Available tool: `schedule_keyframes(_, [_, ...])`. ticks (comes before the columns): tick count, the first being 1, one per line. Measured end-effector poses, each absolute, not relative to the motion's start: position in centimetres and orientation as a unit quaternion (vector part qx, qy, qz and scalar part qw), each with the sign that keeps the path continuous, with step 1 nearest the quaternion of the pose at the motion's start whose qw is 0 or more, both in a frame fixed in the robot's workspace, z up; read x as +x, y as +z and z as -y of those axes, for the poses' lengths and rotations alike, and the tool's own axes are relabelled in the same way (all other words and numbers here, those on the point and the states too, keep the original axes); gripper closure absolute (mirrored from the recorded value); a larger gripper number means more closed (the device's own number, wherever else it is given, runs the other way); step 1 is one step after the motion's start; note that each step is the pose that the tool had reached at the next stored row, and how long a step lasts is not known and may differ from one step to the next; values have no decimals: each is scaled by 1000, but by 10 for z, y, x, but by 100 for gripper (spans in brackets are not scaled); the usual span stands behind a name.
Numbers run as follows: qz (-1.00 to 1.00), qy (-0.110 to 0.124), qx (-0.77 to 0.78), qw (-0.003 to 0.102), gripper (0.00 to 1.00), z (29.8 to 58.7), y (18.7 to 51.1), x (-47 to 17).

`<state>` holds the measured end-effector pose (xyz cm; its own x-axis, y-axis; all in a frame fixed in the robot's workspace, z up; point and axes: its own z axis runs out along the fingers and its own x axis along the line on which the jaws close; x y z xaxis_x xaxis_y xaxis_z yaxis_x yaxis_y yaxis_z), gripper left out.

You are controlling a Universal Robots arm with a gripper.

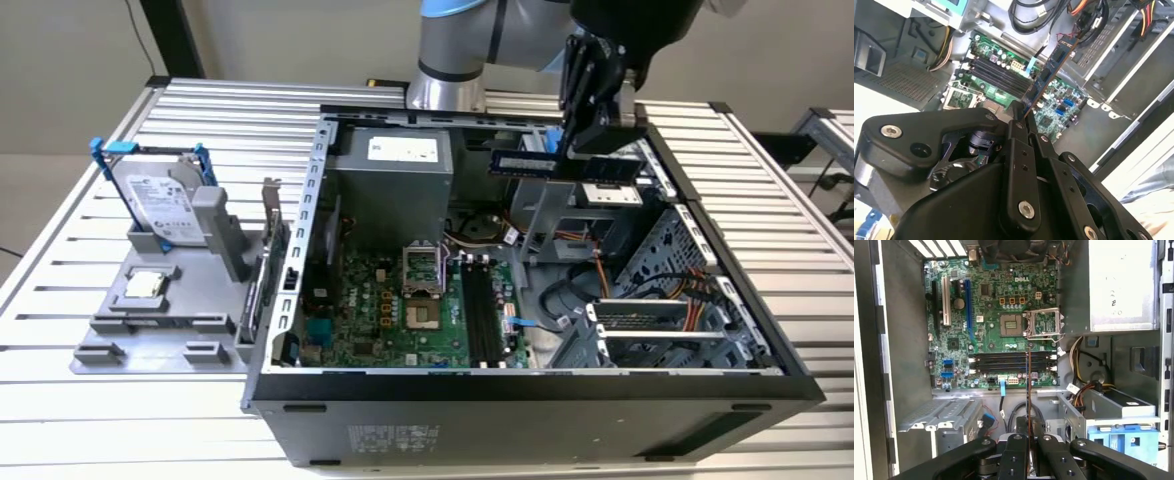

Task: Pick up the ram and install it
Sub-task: 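Insert the ram into the slot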

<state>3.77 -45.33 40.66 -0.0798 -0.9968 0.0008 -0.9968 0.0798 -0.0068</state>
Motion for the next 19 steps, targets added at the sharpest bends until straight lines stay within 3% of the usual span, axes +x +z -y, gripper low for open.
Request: schedule_keyframes(19, [-788, -3, -616, 2, 100, 453, 407, 38])
